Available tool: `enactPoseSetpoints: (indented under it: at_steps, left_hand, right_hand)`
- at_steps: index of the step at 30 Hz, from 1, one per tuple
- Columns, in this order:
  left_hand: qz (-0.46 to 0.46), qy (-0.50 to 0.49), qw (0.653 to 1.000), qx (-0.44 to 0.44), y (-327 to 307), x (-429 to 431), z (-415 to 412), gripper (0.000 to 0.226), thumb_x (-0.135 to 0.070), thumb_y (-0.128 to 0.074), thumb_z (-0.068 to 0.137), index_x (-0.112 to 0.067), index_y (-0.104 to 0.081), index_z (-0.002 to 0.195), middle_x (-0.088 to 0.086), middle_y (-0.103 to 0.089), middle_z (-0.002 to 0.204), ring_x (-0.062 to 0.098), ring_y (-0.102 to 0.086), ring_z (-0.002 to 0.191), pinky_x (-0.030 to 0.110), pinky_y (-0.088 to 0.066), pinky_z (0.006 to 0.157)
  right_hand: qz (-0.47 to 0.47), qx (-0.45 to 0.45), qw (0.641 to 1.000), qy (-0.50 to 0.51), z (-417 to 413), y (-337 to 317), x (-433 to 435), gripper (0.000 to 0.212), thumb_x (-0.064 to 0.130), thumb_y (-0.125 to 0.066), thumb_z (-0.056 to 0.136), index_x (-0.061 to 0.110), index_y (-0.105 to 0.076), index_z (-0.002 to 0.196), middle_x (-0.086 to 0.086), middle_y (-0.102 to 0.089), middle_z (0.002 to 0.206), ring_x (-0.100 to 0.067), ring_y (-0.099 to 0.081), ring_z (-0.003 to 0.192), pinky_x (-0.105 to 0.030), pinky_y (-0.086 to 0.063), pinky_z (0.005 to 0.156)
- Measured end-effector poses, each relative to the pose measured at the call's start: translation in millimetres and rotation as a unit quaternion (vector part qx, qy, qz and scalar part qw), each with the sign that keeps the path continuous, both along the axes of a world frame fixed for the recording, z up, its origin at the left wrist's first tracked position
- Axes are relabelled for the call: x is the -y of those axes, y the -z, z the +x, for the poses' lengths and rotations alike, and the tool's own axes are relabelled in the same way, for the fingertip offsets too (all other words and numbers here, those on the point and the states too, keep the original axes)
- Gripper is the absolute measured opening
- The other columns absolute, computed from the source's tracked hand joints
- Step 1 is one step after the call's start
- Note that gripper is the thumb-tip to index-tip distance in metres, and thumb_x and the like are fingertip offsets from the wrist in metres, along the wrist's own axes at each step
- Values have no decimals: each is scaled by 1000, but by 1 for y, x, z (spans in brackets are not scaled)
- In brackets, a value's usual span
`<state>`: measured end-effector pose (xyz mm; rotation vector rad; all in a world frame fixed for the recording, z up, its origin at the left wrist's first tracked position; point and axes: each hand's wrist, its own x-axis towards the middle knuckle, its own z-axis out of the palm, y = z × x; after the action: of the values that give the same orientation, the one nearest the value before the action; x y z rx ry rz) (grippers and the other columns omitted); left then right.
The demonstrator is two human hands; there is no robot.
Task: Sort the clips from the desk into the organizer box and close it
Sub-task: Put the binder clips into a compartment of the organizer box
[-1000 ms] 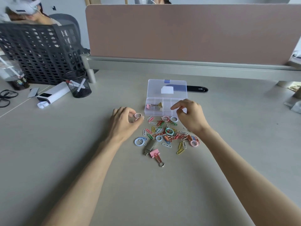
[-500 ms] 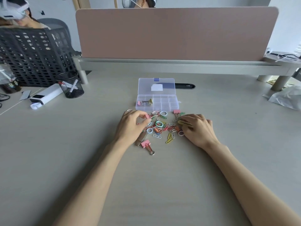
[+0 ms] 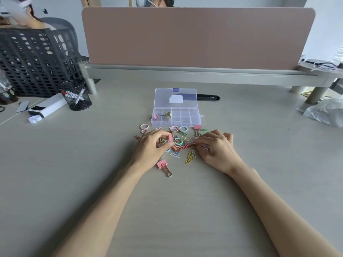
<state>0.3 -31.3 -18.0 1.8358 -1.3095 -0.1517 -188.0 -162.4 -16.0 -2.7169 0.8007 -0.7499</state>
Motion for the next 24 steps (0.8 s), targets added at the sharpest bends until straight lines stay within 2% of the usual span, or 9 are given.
enactPoseSetpoints:
  at_steps: [4,7,10,13,17,22,24]
  left_hand:
    - [3,-3,1000,-16,-1,1,0,15,-31,-69,81,-31,-66,96,-17,-65,91,7,-56,82,22,-43,72]
    - [-11,-24,998,-65,-5,1,-1,13,-25,-70,81,-34,-65,89,-19,-65,86,8,-59,74,20,-45,70]
    - [-16,-42,995,-84,-7,0,2,14,-26,-70,81,-37,-64,89,-20,-64,84,4,-56,70,15,-41,66]
    - [-15,-49,994,-94,-6,1,4,13,-27,-70,81,-35,-65,90,-19,-65,86,4,-57,71,19,-43,66]
    - [-16,-44,992,-115,-5,2,5,12,-29,-70,81,-38,-65,86,-17,-68,88,13,-60,77,32,-48,73]
    - [-18,-44,992,-118,-4,3,5,10,-31,-70,81,-37,-66,88,-17,-68,89,15,-61,78,36,-49,74]
    - [-18,-43,992,-119,-4,2,4,9,-31,-69,81,-35,-67,88,-16,-68,89,16,-60,76,35,-48,73]
  right_hand:
    - [3,22,1000,-3,2,-3,-8,22,29,-56,84,33,-70,100,15,-67,105,-15,-53,103,-36,-28,83]
    - [-6,31,998,-54,7,-10,-32,17,41,-56,83,35,-69,91,16,-63,95,-13,-52,92,-38,-33,81]
    - [-20,-6,995,-97,18,-11,-56,37,66,-54,77,32,-67,85,18,-58,90,-8,-42,85,-35,-31,80]
    - [-9,-19,995,-94,28,-9,-66,49,75,-56,67,31,-63,86,15,-55,89,-4,-34,86,-34,-32,82]
    - [-1,-16,997,-79,34,-6,-64,33,61,-57,76,30,-63,86,10,-57,92,-14,-47,93,-36,-35,85]
    - [80,12,995,-56,34,-5,-52,23,47,-63,81,26,-64,87,12,-59,90,-12,-44,92,-30,-30,82]
    - [105,31,993,-54,33,-6,-50,16,40,-65,81,25,-61,84,14,-62,84,-11,-47,90,-33,-34,84]
